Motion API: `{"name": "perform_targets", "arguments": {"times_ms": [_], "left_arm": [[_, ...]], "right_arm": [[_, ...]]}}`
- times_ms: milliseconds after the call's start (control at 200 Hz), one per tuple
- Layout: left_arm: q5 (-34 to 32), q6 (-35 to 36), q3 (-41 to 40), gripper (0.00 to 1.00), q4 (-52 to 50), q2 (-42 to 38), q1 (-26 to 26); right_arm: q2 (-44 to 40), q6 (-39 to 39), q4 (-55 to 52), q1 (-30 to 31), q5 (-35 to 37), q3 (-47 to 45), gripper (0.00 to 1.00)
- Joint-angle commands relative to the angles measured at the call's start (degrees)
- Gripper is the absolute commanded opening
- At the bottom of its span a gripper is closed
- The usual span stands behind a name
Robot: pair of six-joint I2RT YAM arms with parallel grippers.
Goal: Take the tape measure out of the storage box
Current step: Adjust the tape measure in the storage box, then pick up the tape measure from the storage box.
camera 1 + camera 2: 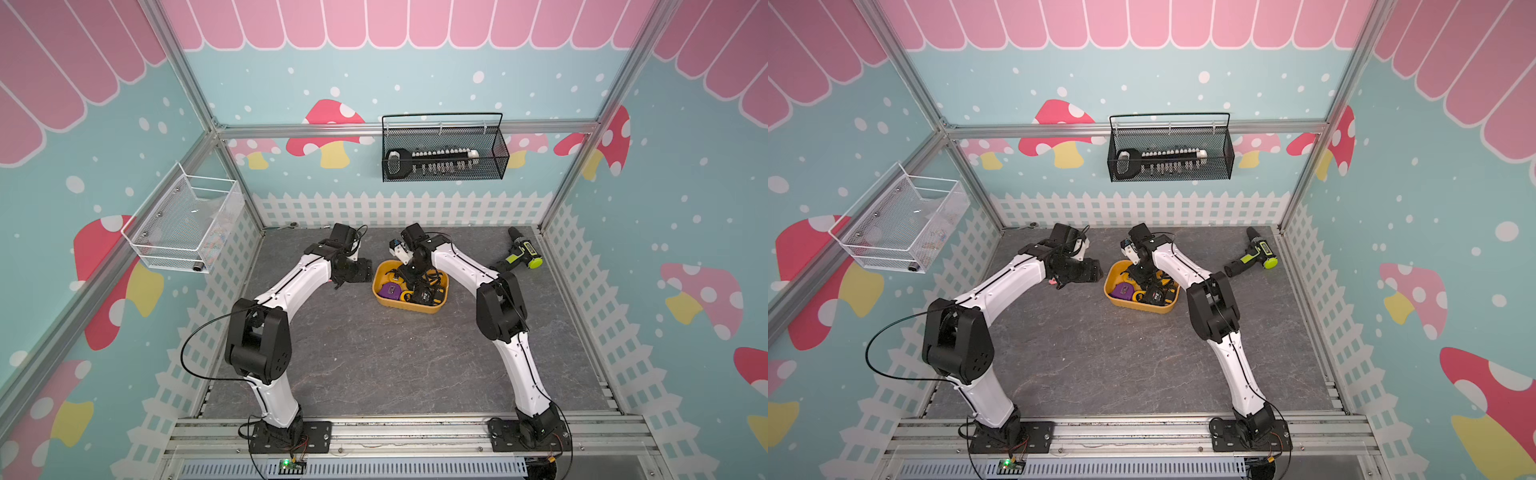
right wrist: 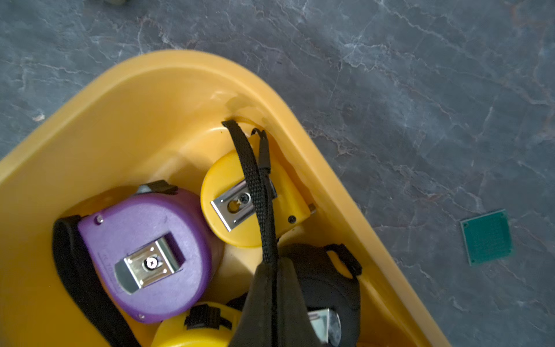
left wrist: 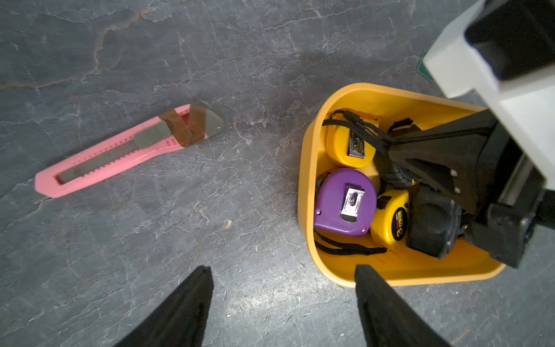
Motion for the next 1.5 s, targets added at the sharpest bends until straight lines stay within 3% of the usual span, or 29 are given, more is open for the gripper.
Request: {"name": "perform_targets", "arguments": {"times_ms": [0,300,695,1001,1236,1346,1421,1491], "left_arm": [[-0.89,0.93,-0.49,0.78,0.77,-1.82,-0.1],[-0.08,0.42,-0.14,0.78,0.98,-1.71,-0.16],[0.4,0.13,-0.53,0.78,1.2,-2.13,-0.3],[0.99,0.22,-1.29,0.78,1.21,-2.24,-0.55],[1.47,0.46,-0.49,0.78,1.17,-1.54,-0.95],[1.36,0.4,-0.92,0.78,1.24,-1.62,-1.07],[1.14,0.53,-1.13,0.78,1.19,-1.54,-1.12],[0.68,0.57,-1.19,0.78,1.26,-1.45,-1.12]], "right_arm": [[-7.3,1.07,1.22,0.04,-1.72,-2.86,0.0],[-16.63,2.83,1.4,0.18,-7.2,-4.14,0.0],[-19.7,4.59,-1.68,0.19,-7.92,-0.69,0.0],[-22.68,10.81,4.61,-0.57,-2.4,-19.88,0.0],[-22.1,12.92,4.11,-2.09,3.9,-23.12,0.0],[-22.31,13.0,2.88,-2.53,4.82,-23.51,0.23],[-23.01,12.01,2.95,-2.62,5.05,-23.37,0.48],[-24.55,10.25,5.02,-2.54,4.26,-23.37,0.59]]}}
